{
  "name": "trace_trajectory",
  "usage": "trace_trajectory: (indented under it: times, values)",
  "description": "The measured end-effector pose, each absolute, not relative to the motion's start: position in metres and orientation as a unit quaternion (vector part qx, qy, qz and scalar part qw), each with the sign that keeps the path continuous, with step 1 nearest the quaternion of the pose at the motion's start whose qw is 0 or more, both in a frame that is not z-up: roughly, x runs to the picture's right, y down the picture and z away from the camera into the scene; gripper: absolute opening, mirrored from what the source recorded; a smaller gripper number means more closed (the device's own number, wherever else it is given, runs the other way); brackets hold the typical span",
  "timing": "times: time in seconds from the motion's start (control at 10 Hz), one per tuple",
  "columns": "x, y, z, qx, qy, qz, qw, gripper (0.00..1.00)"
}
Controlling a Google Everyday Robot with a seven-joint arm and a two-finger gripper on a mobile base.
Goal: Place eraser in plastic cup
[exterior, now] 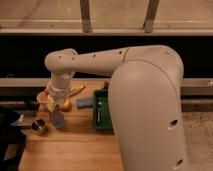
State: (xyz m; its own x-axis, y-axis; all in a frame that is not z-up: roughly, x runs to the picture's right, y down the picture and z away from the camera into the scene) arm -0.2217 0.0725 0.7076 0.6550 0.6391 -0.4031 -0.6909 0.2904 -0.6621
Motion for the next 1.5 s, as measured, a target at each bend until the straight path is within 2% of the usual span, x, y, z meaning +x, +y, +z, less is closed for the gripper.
trace_trajectory:
  times: [0.2, 0.3, 0.4, 1.0, 1.2, 1.3, 1.5]
  values:
    - [-0.2154, 0.0691, 0.7118, -0.427, 0.034, 0.421, 0.799, 0.04]
    - [-0.2142, 0.0676, 0.7132, -0.426, 0.034, 0.423, 0.799, 0.12]
    - [-0.2147, 0.0677, 0.7130, -0.426, 0.034, 0.422, 0.800, 0.16]
    - [-0.2155, 0.0679, 0.7129, -0.426, 0.034, 0.422, 0.800, 0.15]
    - [-0.2153, 0.0679, 0.7130, -0.426, 0.034, 0.422, 0.800, 0.02]
    - [-0.2152, 0.0679, 0.7131, -0.426, 0.034, 0.422, 0.800, 0.00]
    - [-0.2151, 0.0679, 0.7132, -0.426, 0.034, 0.422, 0.800, 0.15]
